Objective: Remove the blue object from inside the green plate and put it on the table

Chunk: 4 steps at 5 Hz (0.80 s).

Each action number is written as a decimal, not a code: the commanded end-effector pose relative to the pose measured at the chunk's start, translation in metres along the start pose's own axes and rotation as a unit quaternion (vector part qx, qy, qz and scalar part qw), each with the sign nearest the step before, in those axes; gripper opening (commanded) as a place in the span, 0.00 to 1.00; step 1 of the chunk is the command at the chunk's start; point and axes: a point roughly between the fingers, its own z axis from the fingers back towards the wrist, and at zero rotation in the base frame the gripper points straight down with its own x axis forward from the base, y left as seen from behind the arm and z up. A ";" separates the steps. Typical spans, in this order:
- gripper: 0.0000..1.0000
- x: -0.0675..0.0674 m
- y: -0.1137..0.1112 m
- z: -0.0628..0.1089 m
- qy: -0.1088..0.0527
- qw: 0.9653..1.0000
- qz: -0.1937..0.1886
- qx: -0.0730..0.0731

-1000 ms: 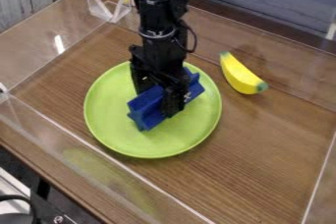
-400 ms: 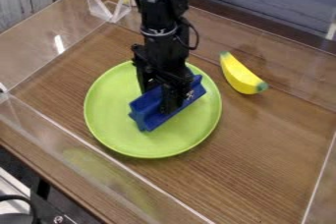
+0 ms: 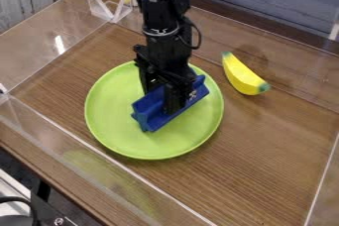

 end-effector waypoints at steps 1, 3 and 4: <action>0.00 0.004 0.003 0.003 -0.011 1.000 0.004 0.000; 0.00 0.004 0.003 0.001 -0.009 1.000 0.005 -0.006; 0.00 0.004 0.002 0.001 -0.008 1.000 0.006 -0.010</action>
